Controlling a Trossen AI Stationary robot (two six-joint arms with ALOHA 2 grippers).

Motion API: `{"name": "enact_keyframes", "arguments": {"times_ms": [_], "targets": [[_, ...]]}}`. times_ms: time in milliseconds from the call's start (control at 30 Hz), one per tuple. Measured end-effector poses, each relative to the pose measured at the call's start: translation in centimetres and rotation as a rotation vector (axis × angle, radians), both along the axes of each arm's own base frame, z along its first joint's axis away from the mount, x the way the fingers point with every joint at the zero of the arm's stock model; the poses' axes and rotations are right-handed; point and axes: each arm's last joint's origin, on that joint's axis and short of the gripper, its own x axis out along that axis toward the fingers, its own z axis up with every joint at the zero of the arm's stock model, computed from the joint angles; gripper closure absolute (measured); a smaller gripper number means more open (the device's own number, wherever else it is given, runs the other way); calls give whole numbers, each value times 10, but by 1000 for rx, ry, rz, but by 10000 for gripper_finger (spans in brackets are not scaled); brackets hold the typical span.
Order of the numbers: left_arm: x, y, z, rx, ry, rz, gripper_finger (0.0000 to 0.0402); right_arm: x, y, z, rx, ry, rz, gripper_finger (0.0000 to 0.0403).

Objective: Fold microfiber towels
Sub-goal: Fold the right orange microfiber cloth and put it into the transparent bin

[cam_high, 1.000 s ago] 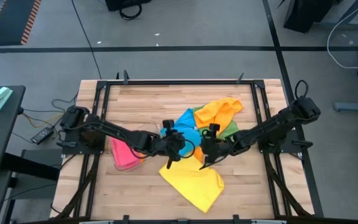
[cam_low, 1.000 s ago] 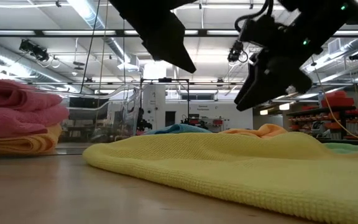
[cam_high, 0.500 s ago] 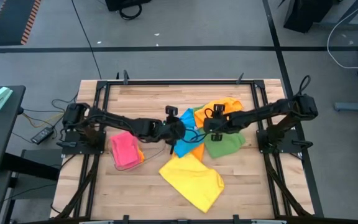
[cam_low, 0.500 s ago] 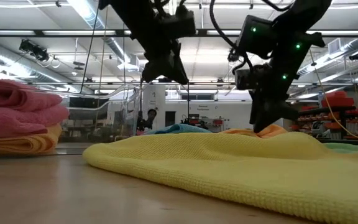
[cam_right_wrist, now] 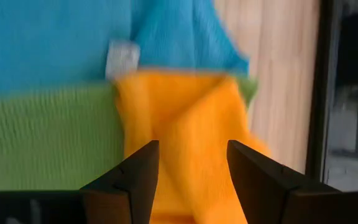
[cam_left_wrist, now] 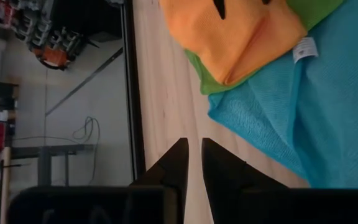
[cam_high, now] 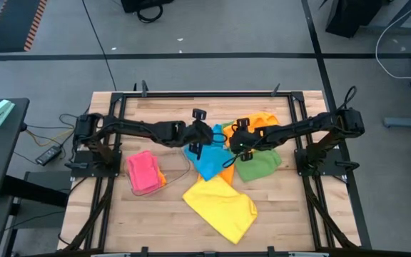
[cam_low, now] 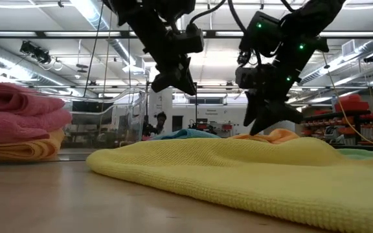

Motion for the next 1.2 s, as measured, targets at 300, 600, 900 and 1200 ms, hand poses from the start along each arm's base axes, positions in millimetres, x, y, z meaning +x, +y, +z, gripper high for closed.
{"name": "enact_keyframes", "arguments": {"times_ms": [300,600,900,1200], "targets": [[-3,10,-2,-30,22,6,357,-7,5,-17,-36,-31,76,206],[-3,9,-2,-33,22,5,360,-16,-1,-25,-143,69,101,206],[-3,9,-2,-35,19,6,368,-7,-13,-16,-217,30,136,206],[-3,9,-2,-45,9,17,366,-3,-21,-13,-172,-52,148,206]]}}
